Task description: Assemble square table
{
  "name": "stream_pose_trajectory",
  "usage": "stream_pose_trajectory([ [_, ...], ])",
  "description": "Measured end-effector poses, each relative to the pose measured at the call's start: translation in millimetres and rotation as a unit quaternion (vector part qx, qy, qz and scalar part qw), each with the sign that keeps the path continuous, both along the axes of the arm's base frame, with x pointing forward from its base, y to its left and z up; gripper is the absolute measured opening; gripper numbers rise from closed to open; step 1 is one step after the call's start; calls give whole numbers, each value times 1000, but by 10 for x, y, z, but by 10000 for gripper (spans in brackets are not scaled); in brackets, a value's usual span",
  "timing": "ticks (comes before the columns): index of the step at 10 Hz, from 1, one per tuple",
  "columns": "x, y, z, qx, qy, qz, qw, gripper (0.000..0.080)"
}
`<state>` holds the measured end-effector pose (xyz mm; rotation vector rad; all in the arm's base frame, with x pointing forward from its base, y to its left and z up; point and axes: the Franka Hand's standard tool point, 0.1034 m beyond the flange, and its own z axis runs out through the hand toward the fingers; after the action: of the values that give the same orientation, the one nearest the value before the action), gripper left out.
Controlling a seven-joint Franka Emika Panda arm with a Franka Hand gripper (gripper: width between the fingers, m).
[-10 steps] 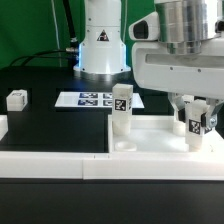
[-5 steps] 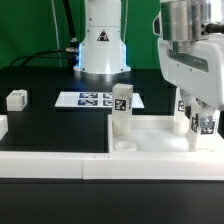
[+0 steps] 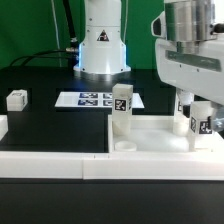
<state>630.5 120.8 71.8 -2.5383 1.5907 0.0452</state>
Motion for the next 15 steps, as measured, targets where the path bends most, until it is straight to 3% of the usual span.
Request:
stream_pose_trajectory([
  [1, 0, 36, 6, -1, -8, 52, 999, 625],
  [4, 2, 6, -1, -7, -21, 148, 989, 649],
  [5, 6, -8, 0, -11, -28, 201, 979, 649],
  [6, 44, -60, 19, -26, -42, 320, 946, 649],
  [8, 78, -11, 20, -38, -55, 422, 904, 649],
  [10, 79, -25, 18, -38, -54, 419, 905, 649],
  [11, 78, -23, 18, -37, -54, 414, 908, 559],
  [12, 78, -21, 18, -36, -52, 401, 914, 559],
  [13, 73, -30, 13, -35, -48, 376, 925, 357],
  [14, 72, -49, 9, -35, -45, 351, 935, 301],
  [15, 74, -64, 8, -33, -38, 298, 953, 301],
])
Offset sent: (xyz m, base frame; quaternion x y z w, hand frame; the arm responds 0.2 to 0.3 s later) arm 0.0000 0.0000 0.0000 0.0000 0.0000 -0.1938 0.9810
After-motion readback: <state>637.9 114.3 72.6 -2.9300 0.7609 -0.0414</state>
